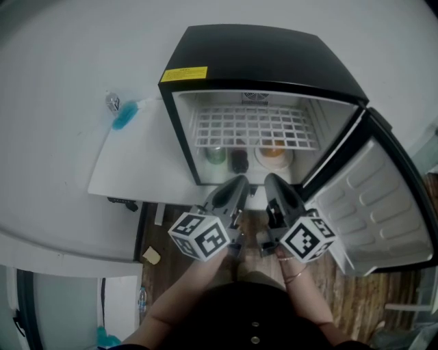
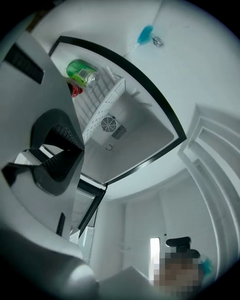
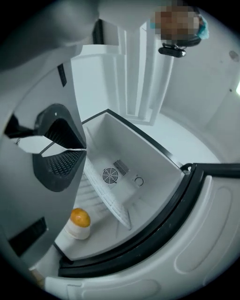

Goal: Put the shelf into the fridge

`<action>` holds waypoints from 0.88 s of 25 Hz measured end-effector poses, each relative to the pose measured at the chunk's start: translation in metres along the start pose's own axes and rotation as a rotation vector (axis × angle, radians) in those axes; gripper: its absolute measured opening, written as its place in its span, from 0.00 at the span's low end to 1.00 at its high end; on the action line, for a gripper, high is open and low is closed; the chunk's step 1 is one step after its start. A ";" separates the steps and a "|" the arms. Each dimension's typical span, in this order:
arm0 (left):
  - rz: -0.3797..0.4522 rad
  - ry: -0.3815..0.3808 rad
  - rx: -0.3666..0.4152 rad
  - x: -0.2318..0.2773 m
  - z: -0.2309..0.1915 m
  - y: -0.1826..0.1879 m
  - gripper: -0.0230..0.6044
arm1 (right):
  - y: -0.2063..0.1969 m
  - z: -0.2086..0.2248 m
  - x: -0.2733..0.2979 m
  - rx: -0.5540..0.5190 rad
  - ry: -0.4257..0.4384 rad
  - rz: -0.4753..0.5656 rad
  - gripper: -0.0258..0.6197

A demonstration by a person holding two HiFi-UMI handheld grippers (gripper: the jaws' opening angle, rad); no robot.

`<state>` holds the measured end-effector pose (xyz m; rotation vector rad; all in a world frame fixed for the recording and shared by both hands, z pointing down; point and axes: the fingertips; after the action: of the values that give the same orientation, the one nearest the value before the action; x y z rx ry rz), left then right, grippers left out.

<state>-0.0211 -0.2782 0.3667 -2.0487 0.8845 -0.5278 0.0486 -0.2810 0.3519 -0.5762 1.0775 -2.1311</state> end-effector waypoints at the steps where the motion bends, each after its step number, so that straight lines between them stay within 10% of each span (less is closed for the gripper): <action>1: -0.004 0.004 0.018 0.000 0.000 0.000 0.05 | 0.001 -0.002 0.000 -0.040 -0.004 -0.004 0.07; 10: -0.032 0.062 0.264 0.000 0.009 0.003 0.05 | -0.003 -0.004 0.001 -0.255 -0.087 -0.031 0.06; 22: -0.097 0.049 0.343 0.014 0.013 -0.013 0.05 | -0.018 -0.004 -0.003 -0.446 -0.151 -0.085 0.06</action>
<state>0.0018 -0.2761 0.3703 -1.7766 0.6721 -0.7321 0.0417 -0.2693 0.3640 -0.9875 1.4723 -1.8830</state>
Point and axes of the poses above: the fingertips, and each gripper's own axes: x forward along the fingers, z to its right, y out of its top, and after that the axes turned 11 degrees about -z, right-handed
